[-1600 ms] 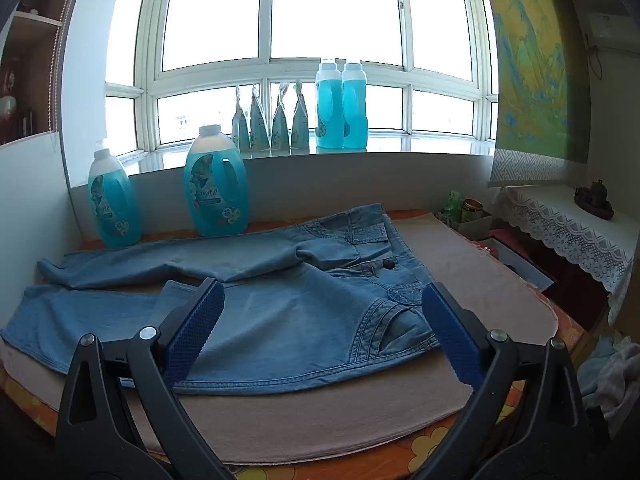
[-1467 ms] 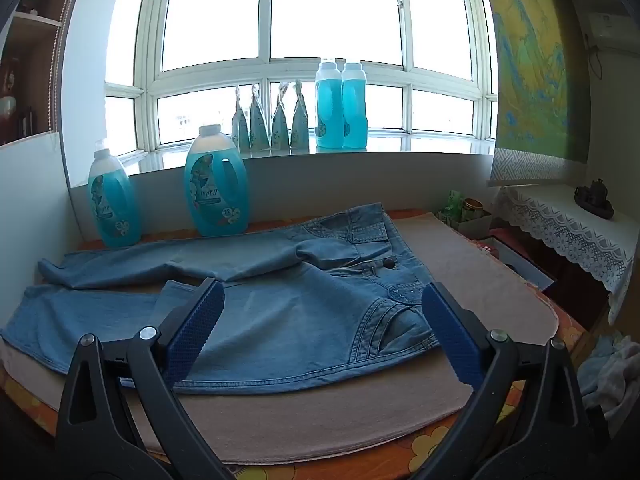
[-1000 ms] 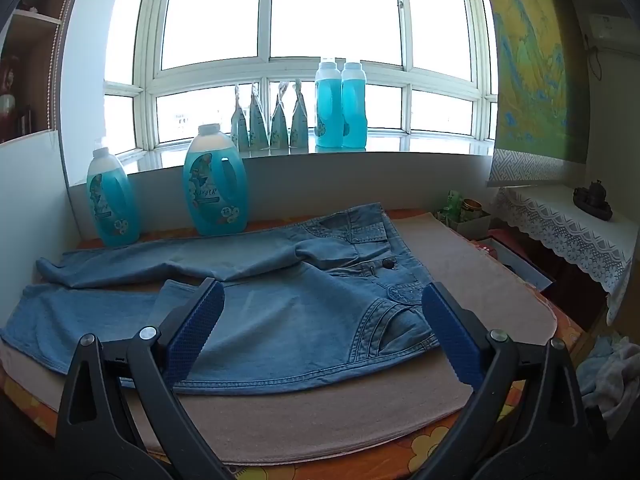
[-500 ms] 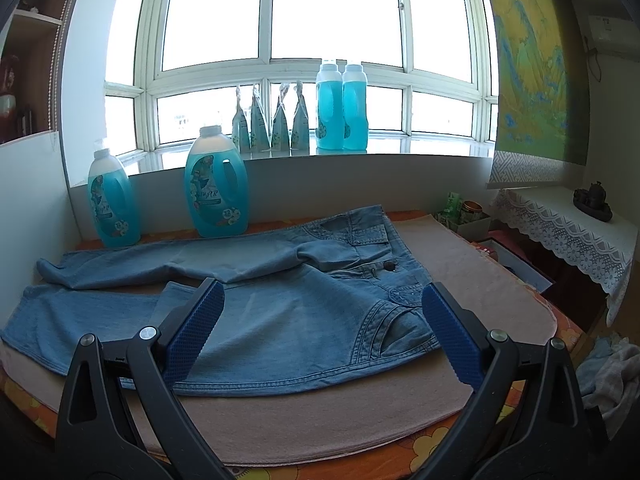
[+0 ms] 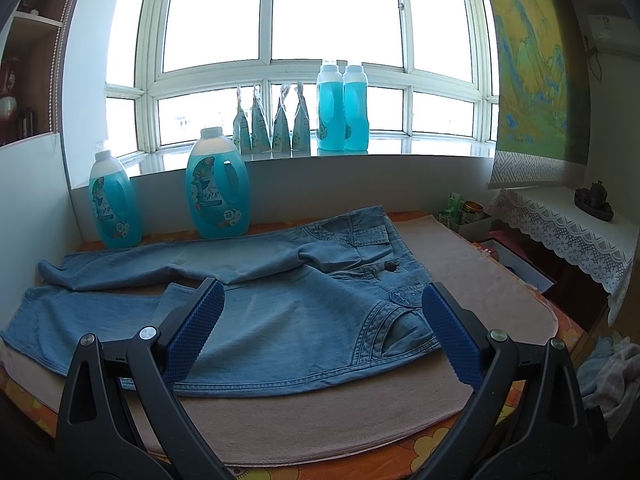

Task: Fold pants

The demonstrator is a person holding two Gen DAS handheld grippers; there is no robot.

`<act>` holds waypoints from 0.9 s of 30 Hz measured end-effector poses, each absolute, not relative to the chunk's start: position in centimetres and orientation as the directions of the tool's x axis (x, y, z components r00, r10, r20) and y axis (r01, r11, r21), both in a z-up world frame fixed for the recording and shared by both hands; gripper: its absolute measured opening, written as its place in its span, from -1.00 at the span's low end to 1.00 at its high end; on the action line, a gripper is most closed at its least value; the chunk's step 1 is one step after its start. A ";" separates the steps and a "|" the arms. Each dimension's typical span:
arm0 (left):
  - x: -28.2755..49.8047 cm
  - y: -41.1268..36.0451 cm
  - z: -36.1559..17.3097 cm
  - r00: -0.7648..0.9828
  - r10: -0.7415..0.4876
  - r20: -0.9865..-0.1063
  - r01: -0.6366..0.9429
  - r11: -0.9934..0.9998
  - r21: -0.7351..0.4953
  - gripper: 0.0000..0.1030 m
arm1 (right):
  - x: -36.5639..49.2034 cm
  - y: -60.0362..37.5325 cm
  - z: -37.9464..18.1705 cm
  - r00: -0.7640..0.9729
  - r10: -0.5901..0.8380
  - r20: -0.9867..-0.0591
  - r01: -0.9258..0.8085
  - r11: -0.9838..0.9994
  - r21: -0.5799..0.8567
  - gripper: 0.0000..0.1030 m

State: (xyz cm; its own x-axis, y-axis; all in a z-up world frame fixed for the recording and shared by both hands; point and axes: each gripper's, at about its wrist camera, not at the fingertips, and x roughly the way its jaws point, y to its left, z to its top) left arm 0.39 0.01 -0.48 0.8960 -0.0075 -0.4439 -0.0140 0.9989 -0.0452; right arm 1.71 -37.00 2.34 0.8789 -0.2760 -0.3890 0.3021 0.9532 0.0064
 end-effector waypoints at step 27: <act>0.4 -0.1 -0.6 0.894 -0.006 -0.448 -0.016 0.999 -0.044 0.99 | 1.9 -36.9 2.4 0.877 -0.275 -0.393 0.304 0.953 0.011 0.96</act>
